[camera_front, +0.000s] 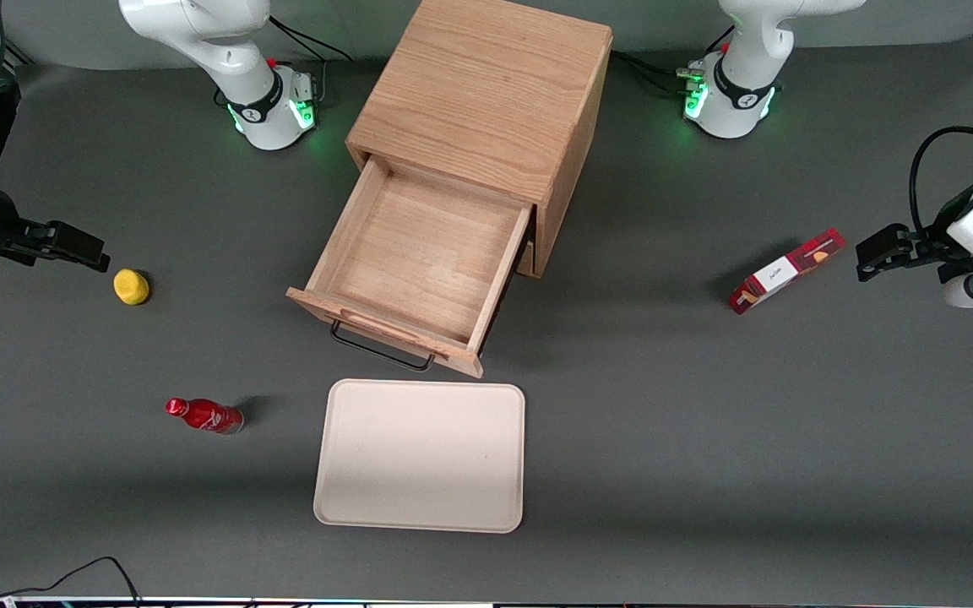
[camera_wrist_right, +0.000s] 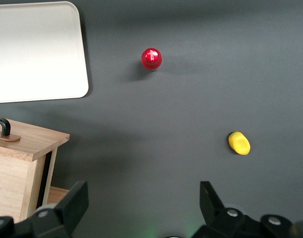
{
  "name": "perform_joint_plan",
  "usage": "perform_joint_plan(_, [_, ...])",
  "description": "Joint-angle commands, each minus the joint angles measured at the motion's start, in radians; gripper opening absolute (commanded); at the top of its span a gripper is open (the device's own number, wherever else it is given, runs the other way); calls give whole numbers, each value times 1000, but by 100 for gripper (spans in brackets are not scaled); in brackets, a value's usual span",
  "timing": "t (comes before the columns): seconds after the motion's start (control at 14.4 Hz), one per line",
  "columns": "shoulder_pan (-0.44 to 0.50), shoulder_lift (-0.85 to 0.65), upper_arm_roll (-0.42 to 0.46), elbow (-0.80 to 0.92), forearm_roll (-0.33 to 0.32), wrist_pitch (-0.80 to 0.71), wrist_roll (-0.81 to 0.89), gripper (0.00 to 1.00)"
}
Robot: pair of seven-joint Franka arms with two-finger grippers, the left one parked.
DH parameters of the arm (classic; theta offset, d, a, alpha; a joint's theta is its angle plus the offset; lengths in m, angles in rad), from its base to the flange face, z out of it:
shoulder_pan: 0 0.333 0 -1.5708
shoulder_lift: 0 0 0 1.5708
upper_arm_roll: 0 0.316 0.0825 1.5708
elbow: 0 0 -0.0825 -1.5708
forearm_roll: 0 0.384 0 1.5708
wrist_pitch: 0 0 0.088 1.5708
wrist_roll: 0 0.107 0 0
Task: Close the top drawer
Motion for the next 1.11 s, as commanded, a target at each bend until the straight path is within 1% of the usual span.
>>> perform_joint_plan(0.0, [2, -21, -11, -16, 23, -7, -2, 100])
perform_joint_plan(0.28, [2, -20, -13, -13, 23, -7, -8, 100])
perform_joint_plan(0.42, [6, -21, -11, -13, 20, -44, 5, 100])
perform_joint_plan(1.04, [7, -12, -9, 3, 11, -44, -12, 100])
